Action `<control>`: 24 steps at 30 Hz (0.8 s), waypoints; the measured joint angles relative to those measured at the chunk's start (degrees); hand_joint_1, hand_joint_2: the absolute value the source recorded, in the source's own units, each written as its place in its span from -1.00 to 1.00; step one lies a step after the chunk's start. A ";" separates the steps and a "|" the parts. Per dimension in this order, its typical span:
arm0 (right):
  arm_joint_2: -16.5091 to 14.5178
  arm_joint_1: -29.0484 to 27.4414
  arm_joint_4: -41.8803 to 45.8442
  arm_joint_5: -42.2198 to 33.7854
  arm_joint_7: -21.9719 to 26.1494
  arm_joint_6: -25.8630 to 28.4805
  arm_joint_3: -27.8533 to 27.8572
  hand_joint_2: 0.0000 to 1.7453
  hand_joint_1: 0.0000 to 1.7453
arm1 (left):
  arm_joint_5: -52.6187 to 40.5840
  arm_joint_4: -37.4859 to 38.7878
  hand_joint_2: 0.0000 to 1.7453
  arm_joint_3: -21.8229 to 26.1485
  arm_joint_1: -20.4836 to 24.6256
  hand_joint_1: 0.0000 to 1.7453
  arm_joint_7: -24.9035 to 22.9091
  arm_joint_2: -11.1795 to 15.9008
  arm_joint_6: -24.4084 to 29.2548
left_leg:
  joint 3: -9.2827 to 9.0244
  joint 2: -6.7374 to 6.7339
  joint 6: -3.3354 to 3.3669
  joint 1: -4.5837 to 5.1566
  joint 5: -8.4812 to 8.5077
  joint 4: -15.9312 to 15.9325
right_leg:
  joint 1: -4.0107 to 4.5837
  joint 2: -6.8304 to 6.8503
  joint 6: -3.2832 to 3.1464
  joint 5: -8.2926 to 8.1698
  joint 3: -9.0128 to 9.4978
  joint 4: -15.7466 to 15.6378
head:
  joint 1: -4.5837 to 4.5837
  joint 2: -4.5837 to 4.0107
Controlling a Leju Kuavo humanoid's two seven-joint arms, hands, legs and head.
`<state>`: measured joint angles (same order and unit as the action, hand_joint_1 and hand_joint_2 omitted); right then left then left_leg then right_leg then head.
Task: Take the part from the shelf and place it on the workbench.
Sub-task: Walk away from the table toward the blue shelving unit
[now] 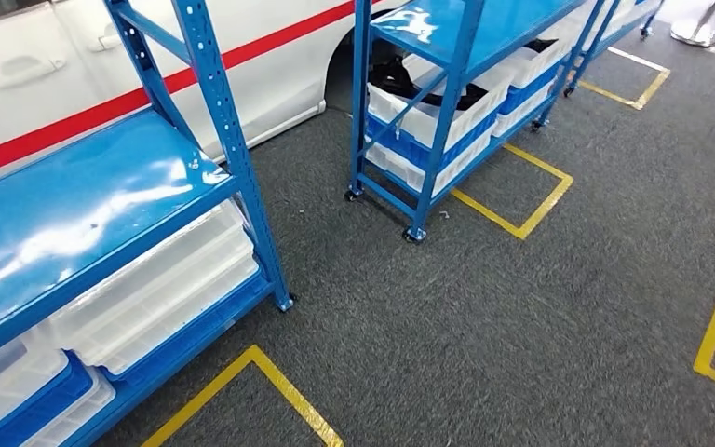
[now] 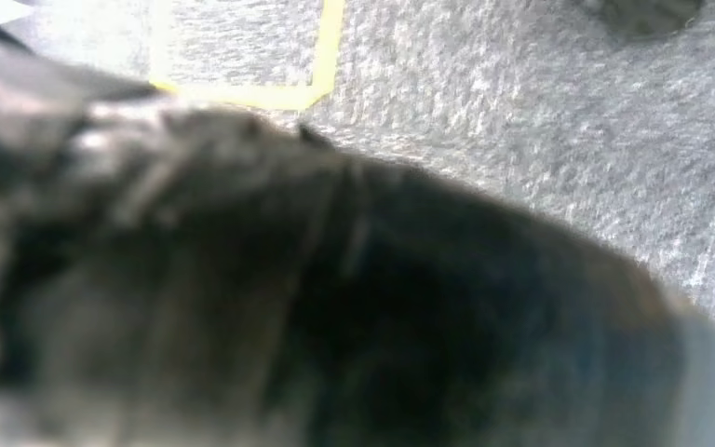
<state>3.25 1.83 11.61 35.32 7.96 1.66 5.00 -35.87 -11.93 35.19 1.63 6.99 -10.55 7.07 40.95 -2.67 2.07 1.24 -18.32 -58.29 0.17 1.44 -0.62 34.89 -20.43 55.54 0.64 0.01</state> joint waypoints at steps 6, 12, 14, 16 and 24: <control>-0.01 1.11 0.30 0.12 0.10 -0.08 -0.02 -1.00 -1.00 | -0.24 0.00 -1.00 0.00 1.14 -1.00 0.13 -0.11 0.07 | -1.57 3.20 2.09 -0.23 -2.01 -0.58 | -0.59 -0.71 1.40 7.41 -4.28 10.62 | 0.09 -0.01; 0.13 0.49 0.13 0.20 0.02 -0.48 -0.01 -1.00 -1.00 | -0.29 0.02 -1.00 0.02 0.69 -1.00 0.12 -0.19 0.14 | -4.03 7.06 1.64 -0.19 -3.99 -0.62 | -0.54 -2.87 0.81 -2.28 -10.74 8.59 | 0.09 -0.01; 0.25 0.38 0.02 0.21 0.03 -0.46 0.00 -1.00 -1.00 | -0.30 0.05 -1.00 0.02 0.58 -1.00 0.13 -0.22 0.16 | -4.19 8.07 1.16 -0.18 -4.19 -0.66 | -0.38 -4.57 0.42 -4.95 -10.14 4.29 | 0.09 -0.01; 0.28 0.56 -0.02 0.22 0.04 -0.45 0.01 -1.00 -1.00 | -0.31 0.07 -1.00 0.02 0.54 -1.00 0.14 -0.22 0.17 | -4.17 9.09 0.49 -0.20 -4.13 -0.52 | -0.28 -4.36 0.04 -5.08 -9.88 3.44 | 0.10 -0.01; 0.20 0.27 -0.03 0.25 0.07 -0.46 0.01 -1.00 -1.00 | -0.31 0.07 -1.00 0.02 0.59 -1.00 0.14 -0.17 0.19 | 2.04 3.24 -2.34 -1.65 -11.85 -15.67 | -0.98 0.78 -1.40 -5.31 -8.52 2.03 | -0.01 -0.01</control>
<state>3.45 2.10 11.58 35.56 8.02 1.19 5.01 -36.17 -11.87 35.21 2.22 7.13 -10.73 7.26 42.99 0.57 -0.27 -0.42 -30.17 -73.96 -0.81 2.22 -2.02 29.59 -28.95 57.57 0.63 0.00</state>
